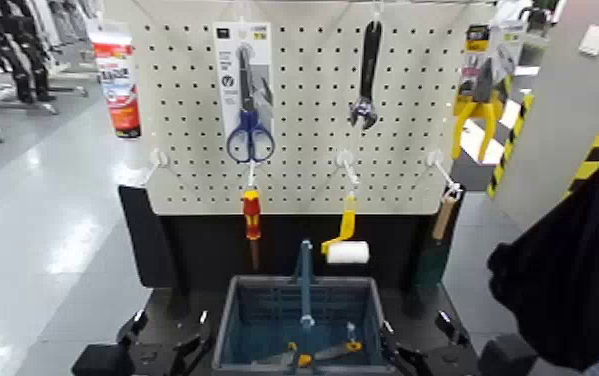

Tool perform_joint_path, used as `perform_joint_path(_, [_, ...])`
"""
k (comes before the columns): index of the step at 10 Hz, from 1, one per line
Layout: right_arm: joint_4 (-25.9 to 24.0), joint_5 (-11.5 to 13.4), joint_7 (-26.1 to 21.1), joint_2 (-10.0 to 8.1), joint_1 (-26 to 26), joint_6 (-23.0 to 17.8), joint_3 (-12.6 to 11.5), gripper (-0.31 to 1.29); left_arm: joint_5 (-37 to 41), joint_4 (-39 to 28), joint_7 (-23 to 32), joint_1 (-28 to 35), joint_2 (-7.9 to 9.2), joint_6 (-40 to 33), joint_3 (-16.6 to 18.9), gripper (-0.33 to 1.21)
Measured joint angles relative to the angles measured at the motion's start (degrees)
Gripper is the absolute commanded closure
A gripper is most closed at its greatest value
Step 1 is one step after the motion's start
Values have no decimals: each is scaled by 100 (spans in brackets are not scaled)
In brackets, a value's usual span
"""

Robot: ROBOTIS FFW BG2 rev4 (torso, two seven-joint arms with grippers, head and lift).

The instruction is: Put the yellow roller into the crate.

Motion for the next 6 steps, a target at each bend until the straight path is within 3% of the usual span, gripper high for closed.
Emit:
perform_joint_path(3, [-10,-28,107,-3,-45,141,-19,14,22,16,-16,-9,-2,6,-7,11])
perform_joint_path(6, [-29,-64,1032,-166,-537,830,-221,14,33,20,-17,-12,-6,9,-11,11])
